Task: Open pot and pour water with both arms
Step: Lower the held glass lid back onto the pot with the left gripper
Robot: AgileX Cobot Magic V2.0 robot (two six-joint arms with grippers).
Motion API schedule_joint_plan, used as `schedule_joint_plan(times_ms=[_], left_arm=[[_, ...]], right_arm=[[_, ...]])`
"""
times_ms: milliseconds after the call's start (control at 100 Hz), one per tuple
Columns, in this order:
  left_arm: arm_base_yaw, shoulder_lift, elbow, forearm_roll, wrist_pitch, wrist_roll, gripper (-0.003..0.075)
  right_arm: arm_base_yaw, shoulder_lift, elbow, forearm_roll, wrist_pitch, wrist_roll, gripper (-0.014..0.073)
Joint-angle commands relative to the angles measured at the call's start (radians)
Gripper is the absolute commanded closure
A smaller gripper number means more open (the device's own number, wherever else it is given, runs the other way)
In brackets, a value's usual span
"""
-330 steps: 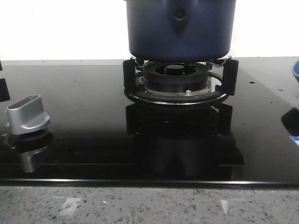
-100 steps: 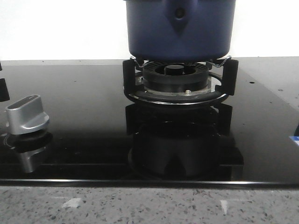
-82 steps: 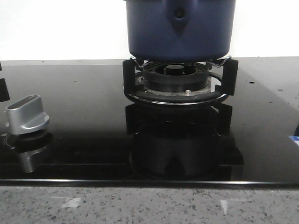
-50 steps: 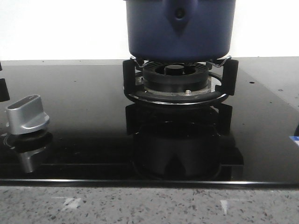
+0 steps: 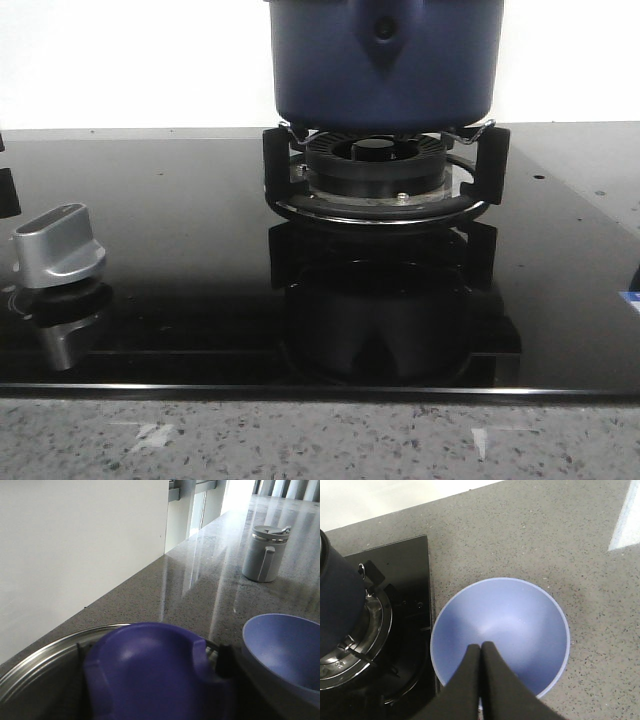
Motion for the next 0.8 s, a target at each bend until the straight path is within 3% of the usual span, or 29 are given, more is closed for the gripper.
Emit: schedule_joint_plan(times_ms=[0,240,510,790], left_arm=[[-0.010,-0.053,-0.039,-0.111,0.039,0.003,0.0251],[-0.004,-0.088,-0.039,-0.111,0.036,0.003,0.0225],[0.072,-0.235,-0.035,-0.107,0.025,-0.032,0.0237],[0.122,-0.502,0.115,-0.091,-0.102,-0.124,0.0514]], right_arm=[[0.003,-0.001,-0.022,-0.008,-0.061,-0.011,0.0668],[0.003,-0.001,-0.022,-0.008,-0.054,-0.013,0.0668],[0.003,-0.049,-0.006,-0.008,-0.068,-0.075,0.0668],[0.021,-0.288,0.158,-0.008,-0.112,-0.189,0.0668]])
